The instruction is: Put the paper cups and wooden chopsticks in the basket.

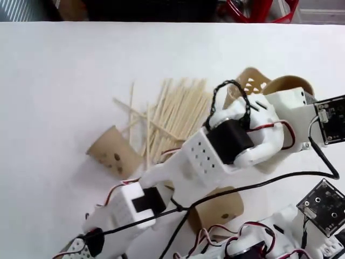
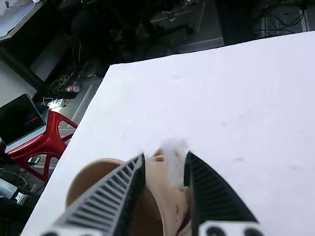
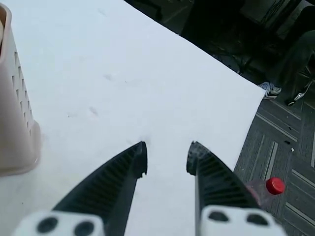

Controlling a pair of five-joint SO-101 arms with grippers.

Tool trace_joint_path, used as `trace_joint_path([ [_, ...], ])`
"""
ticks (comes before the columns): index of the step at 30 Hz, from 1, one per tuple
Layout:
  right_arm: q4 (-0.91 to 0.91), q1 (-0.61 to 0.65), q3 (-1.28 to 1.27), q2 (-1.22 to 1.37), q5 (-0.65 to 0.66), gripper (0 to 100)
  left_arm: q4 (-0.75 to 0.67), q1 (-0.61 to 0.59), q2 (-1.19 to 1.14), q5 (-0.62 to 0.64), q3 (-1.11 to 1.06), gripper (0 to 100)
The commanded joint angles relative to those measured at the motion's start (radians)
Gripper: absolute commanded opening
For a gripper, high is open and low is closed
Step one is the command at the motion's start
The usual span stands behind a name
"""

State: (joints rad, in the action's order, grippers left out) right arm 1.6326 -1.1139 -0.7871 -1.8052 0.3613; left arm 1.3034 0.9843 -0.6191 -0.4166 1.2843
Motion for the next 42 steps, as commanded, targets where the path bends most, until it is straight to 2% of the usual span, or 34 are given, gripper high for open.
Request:
trace_joint_path([
  [1, 0.002, 0.002, 0.005, 0.001, 0.014, 14.3, -0.031, -0.002, -0.022, -0.009, 0.044, 15],
  [6, 0.002, 0.002, 0.005, 0.001, 0.014, 14.2, -0.103, 0.008, -0.024, -0.009, 0.046, 15],
  [13, 0.002, 0.002, 0.005, 0.001, 0.014, 14.4, -0.106, 0.015, 0.085, -0.009, 0.046, 15],
  [19, -0.027, 0.002, 0.014, 0.001, 0.015, 14.5, -0.003, -0.036, 0.271, -0.003, 0.046, 15],
  [22, -0.127, 0.004, 0.020, 0.004, 0.014, 14.5, 0.118, -0.173, 0.367, 0.017, 0.044, 15],
  [25, -0.183, 0.062, 0.051, 0.054, 0.015, 15.7, 0.249, -0.387, 0.443, 0.140, 0.044, 15],
  [28, -0.162, 0.176, 0.186, 0.275, 0.015, 21.1, 0.364, -0.607, 0.472, 0.219, 0.037, 15],
  [31, -0.074, 0.280, 0.437, 0.608, 0.008, 23.1, 0.493, -0.769, 0.472, 0.232, 0.034, 15],
  [34, 0.068, 0.395, 0.786, 0.960, -0.058, 22.5, 0.486, -0.924, 0.481, 0.232, -0.083, 15],
  [36, 0.096, 0.449, 0.984, 1.158, -0.123, 21.7, 0.476, -1.001, 0.472, 0.236, -0.176, 15],
  [39, 0.094, 0.490, 1.155, 1.362, -0.187, 20.3, 0.456, -1.058, 0.472, 0.238, -0.342, 15],
  [42, 0.094, 0.575, 1.218, 1.486, -0.192, 20.3, 0.396, -1.087, 0.473, 0.238, -0.506, 15],
])
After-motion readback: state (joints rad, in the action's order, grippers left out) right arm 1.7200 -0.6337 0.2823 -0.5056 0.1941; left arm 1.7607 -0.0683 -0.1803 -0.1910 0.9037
